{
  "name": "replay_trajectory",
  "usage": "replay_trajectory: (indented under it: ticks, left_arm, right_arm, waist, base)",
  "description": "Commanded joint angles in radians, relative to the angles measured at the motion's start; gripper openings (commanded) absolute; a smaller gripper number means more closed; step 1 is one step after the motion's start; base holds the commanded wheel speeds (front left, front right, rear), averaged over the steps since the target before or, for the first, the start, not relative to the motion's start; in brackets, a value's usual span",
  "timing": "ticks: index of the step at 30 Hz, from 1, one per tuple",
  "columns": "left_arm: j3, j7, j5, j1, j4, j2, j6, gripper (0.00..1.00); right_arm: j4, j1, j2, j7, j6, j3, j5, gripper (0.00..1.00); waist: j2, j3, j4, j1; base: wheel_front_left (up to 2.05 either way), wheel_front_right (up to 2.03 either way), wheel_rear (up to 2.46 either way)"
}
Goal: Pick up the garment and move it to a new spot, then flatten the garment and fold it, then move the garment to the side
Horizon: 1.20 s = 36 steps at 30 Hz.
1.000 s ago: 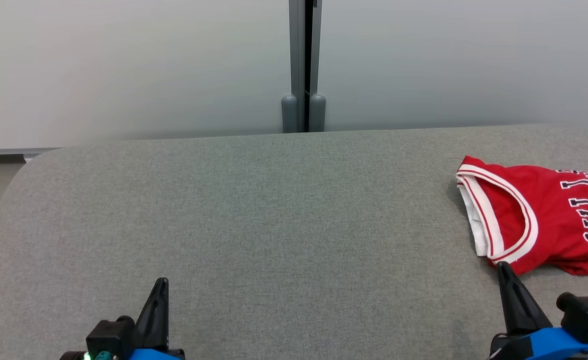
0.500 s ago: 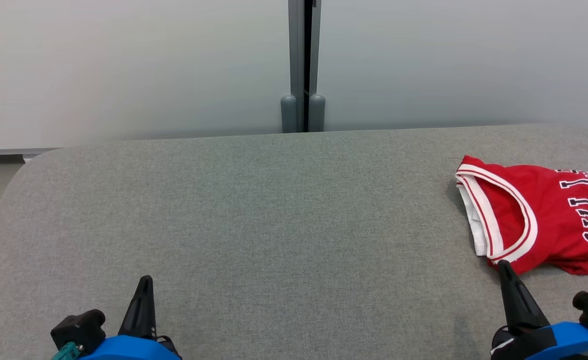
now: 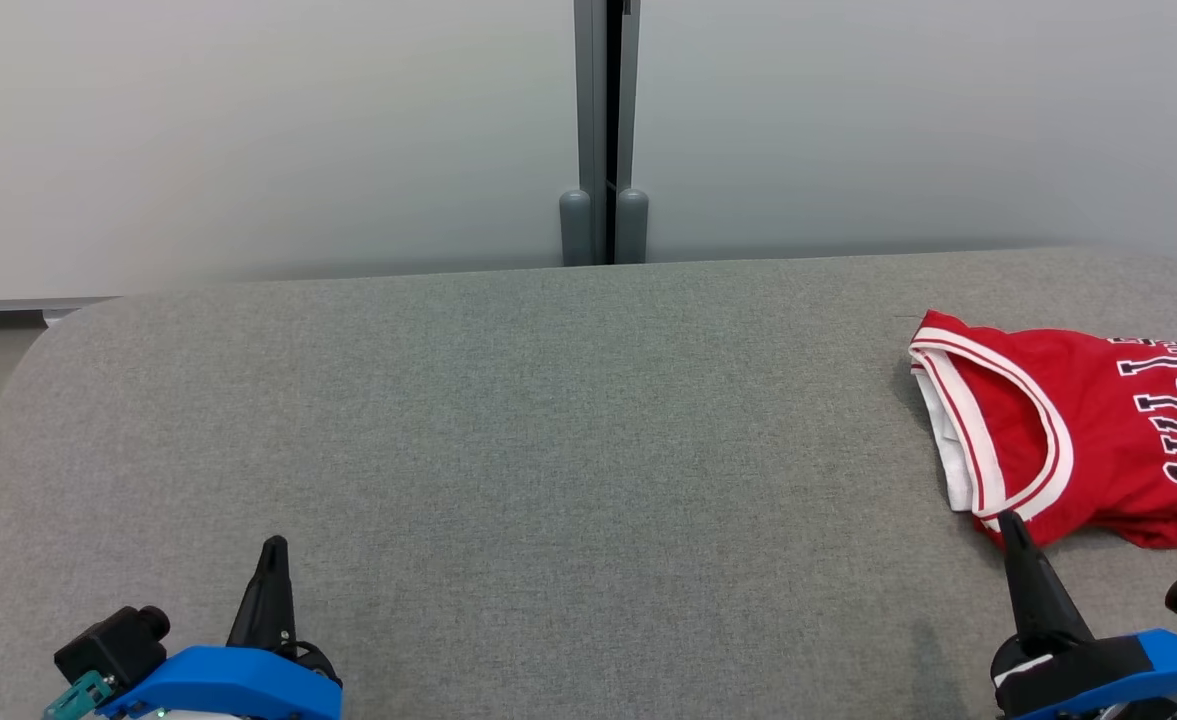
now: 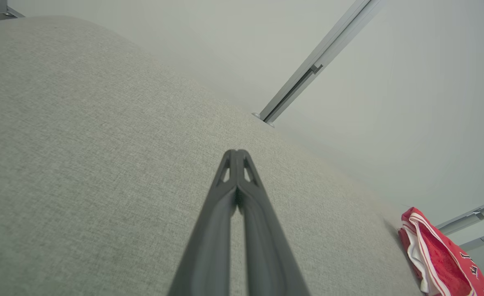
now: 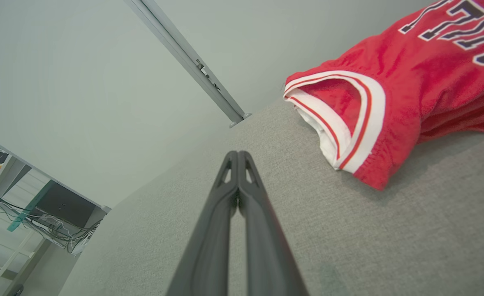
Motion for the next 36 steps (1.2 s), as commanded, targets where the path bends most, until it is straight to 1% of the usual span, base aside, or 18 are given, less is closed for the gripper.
replay_trajectory:
  ticks: [1, 19, 36]
  left_arm:
    - [0.02, 0.011, -0.037, -0.033, -0.015, -0.001, -0.01, 0.0]
    - [0.087, 0.071, -0.246, -0.053, -0.019, -0.033, -0.041, 0.0]
    - [0.143, 0.12, -0.412, -0.069, -0.021, -0.059, -0.067, 0.0]
  right_arm:
    - [-0.004, -0.034, -0.004, 0.004, 0.0, -0.003, 0.045, 0.0]
    - [0.037, -0.067, -0.004, 0.026, 0.0, -0.007, 0.283, 0.0]
    - [0.07, -0.092, -0.004, 0.046, 0.0, -0.01, 0.473, 0.0]
  waist:
    - [-0.0002, 0.0, 0.0, 0.0]
    - [-0.0002, 0.0, -0.004, -0.0001]
    - [-0.0002, 0.0, -0.007, -0.0001]
  base:
    - [0.0, 0.0, 0.0]
    - [0.0, 0.0, 0.0]
    - [0.0, 0.0, 0.0]
